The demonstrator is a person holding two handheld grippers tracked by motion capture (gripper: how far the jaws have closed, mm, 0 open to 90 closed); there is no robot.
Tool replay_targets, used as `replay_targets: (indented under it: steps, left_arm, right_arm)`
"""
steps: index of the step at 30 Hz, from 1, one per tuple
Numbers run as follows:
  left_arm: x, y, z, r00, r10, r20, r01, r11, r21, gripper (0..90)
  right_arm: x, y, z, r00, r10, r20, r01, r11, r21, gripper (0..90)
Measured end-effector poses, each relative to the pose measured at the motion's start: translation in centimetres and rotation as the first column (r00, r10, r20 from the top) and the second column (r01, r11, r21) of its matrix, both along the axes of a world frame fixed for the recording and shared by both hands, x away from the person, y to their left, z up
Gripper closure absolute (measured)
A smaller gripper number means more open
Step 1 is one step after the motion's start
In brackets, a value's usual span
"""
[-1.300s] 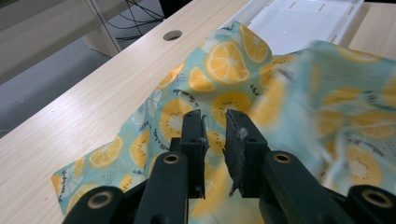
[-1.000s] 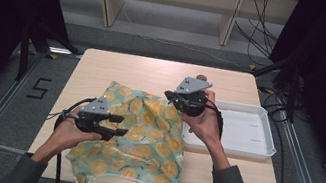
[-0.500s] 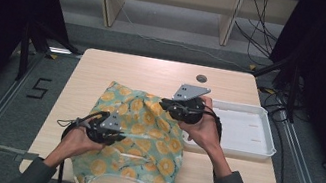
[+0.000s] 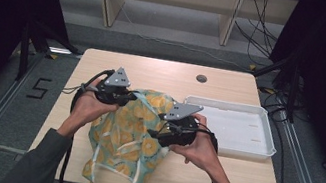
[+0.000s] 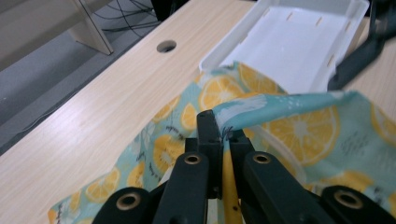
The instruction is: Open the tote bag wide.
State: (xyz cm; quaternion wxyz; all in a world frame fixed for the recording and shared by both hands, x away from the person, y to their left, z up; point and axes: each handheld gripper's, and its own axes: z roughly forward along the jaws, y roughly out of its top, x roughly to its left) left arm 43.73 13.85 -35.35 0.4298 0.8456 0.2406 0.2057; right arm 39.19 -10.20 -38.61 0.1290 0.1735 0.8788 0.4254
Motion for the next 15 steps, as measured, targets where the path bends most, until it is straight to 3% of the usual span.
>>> replay_targets:
  steps: [2,4,5,7,8,10,13,15]
  left_arm:
    - [0.1,-0.5,0.0,1.0,-0.009,0.0,0.009,0.9994,-0.033,89.1]
    - [0.1,-0.9,0.0,0.9995,-0.032,0.004,0.032,0.9993,-0.021,89.0]
    - [0.0,-1.2,0.0,0.9991,-0.043,0.005,0.043,0.9984,-0.036,88.9]
    - [0.0,-1.4,0.1,0.9988,-0.049,0.008,0.049,0.9981,-0.038,88.7]
    - [-0.1,-1.3,0.1,0.9987,-0.05,0.01,0.05,0.9985,-0.023,88.4]
    - [0.1,-1.1,0.2,0.9978,-0.059,0.032,0.059,0.9983,-0.001,87.5]
    - [0.4,-0.5,-0.1,0.999,-0.035,0.027,0.036,0.999,-0.027,85.7]
    - [0.6,-0.4,-0.5,0.9984,-0.035,0.044,0.034,0.9993,0.012,85.2]
  right_arm:
    - [0.1,0.5,-0.5,0.9998,-0.014,0.013,0.014,0.9997,-0.022,32.9]
    - [0.4,1.1,-1.1,0.998,-0.062,-0.011,0.062,0.9977,-0.029,30.2]
    - [0.7,1.5,-1.5,0.9965,-0.083,-0.006,0.083,0.9961,-0.029,33.0]
    - [1.4,1.8,-2.1,0.9951,-0.099,0.001,0.099,0.9938,-0.05,59.3]
    - [1.7,1.8,-2.3,0.9955,-0.087,0.036,0.09,0.9938,-0.067,73.3]
    - [2.5,1.5,-2.2,0.9928,-0.103,0.062,0.108,0.9903,-0.088,88.2]
    - [4.6,0.2,-1.3,0.9803,-0.154,0.123,0.163,0.9845,-0.065,90.0]
    - [5.5,-0.2,-0.6,0.9681,-0.195,0.157,0.208,0.9755,-0.071,90.0]
